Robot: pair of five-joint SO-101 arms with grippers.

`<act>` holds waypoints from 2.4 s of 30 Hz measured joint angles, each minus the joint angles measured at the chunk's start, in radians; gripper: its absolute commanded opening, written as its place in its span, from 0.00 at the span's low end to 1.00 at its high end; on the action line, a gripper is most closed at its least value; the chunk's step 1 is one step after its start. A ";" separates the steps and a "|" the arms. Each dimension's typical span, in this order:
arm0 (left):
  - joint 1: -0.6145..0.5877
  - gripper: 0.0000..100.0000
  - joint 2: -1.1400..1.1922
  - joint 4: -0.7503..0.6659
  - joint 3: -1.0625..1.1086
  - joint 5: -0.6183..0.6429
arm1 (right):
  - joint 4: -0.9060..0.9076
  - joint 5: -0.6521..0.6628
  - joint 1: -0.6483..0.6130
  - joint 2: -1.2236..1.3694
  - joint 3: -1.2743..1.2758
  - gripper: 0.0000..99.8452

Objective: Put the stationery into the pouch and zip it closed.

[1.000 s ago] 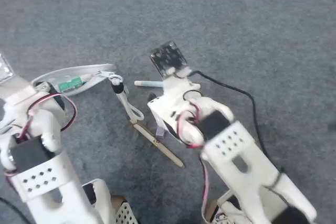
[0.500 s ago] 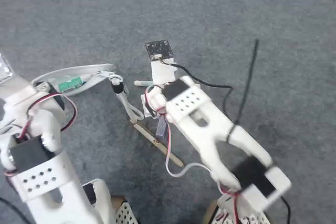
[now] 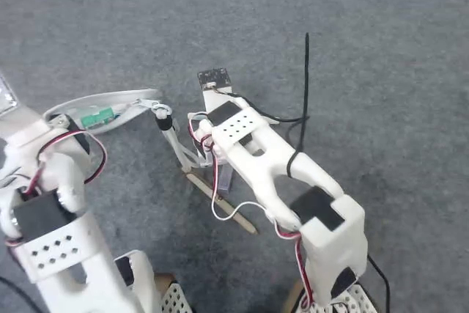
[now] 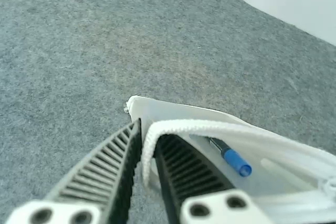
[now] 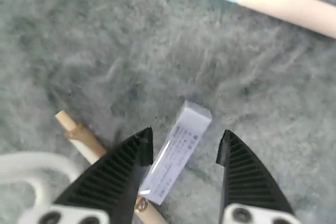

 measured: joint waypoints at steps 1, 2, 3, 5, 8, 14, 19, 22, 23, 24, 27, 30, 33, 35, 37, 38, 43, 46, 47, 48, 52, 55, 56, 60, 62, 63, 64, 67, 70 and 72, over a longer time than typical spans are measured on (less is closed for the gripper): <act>0.000 0.01 0.000 0.000 0.000 0.000 | 0.000 0.000 0.000 0.014 -0.006 0.19; 0.000 0.01 0.000 0.000 0.000 0.000 | 0.000 0.000 0.000 0.029 -0.014 0.19; 0.000 0.01 0.000 0.000 0.000 0.000 | 0.000 0.000 0.000 0.041 -0.020 0.19; 0.000 0.01 0.000 0.000 0.000 0.000 | 0.000 0.000 0.000 0.066 -0.038 0.19; 0.000 0.01 0.000 0.000 0.000 0.000 | 0.015 0.000 0.020 0.100 -0.075 0.19; 0.000 0.01 0.000 0.000 0.000 0.000 | 0.146 0.000 0.034 0.198 -0.204 0.19; -0.005 0.01 0.000 0.000 0.015 0.000 | 0.213 0.000 0.034 0.284 -0.316 0.19; -0.003 0.01 0.000 -0.002 0.015 0.000 | 0.249 0.000 0.034 0.316 -0.365 0.11; -0.005 0.01 0.000 -0.002 0.015 0.000 | 0.262 0.000 0.034 0.324 -0.381 0.07; -0.005 0.01 0.000 -0.002 0.015 0.000 | 0.276 0.000 0.038 0.331 -0.394 0.02; -0.005 0.01 0.000 -0.002 0.015 0.000 | 0.313 0.002 0.046 0.351 -0.428 0.03; -0.005 0.01 0.000 -0.002 0.015 0.000 | 0.338 0.018 0.046 0.358 -0.443 0.00; -0.005 0.01 0.000 -0.002 0.015 0.000 | 0.348 0.029 0.046 0.361 -0.460 0.01; -0.005 0.01 0.000 -0.002 0.015 0.000 | 0.353 0.029 0.046 0.361 -0.462 0.01; -0.005 0.01 0.000 -0.002 0.015 0.000 | 0.361 0.029 0.046 0.361 -0.462 0.01; -0.005 0.01 0.000 -0.002 0.015 0.000 | 0.365 0.029 0.044 0.353 -0.462 0.01; -0.005 0.01 0.000 -0.002 0.015 0.000 | 0.404 0.032 0.043 0.284 -0.462 0.01; -0.005 0.01 0.000 -0.002 0.015 0.000 | 0.425 0.032 0.043 0.239 -0.462 0.01; -0.005 0.01 0.000 -0.002 0.015 0.000 | 0.431 0.032 0.043 0.226 -0.462 0.01; -0.005 0.01 0.000 -0.002 0.015 0.000 | 0.434 0.032 0.043 0.212 -0.462 0.01; -0.005 0.01 0.000 -0.002 0.015 0.000 | 0.460 0.032 0.043 0.146 -0.462 0.01; -0.005 0.01 0.000 -0.002 0.015 0.000 | 0.494 0.032 0.043 0.081 -0.462 0.01; -0.005 0.01 0.000 -0.002 0.015 0.000 | 0.506 0.032 0.041 0.055 -0.462 0.01; -0.005 0.01 0.000 -0.002 0.015 0.000 | 0.560 0.032 0.040 -0.054 -0.462 0.01; -0.005 0.01 0.000 -0.002 0.015 0.000 | 0.566 0.032 0.037 -0.092 -0.462 0.01; -0.005 0.01 0.000 -0.002 0.015 0.000 | 0.566 0.032 0.037 -0.107 -0.462 0.01; -0.005 0.01 0.000 -0.002 0.015 0.000 | 0.568 0.032 0.037 -0.120 -0.462 0.01; -0.005 0.01 0.000 -0.002 0.015 0.000 | 0.572 0.032 0.037 -0.141 -0.462 0.01; -0.005 0.01 0.000 -0.002 0.015 0.000 | 0.572 0.032 0.037 -0.155 -0.462 0.01; -0.005 0.01 0.000 -0.002 0.015 0.000 | 0.574 0.032 0.038 -0.193 -0.459 0.01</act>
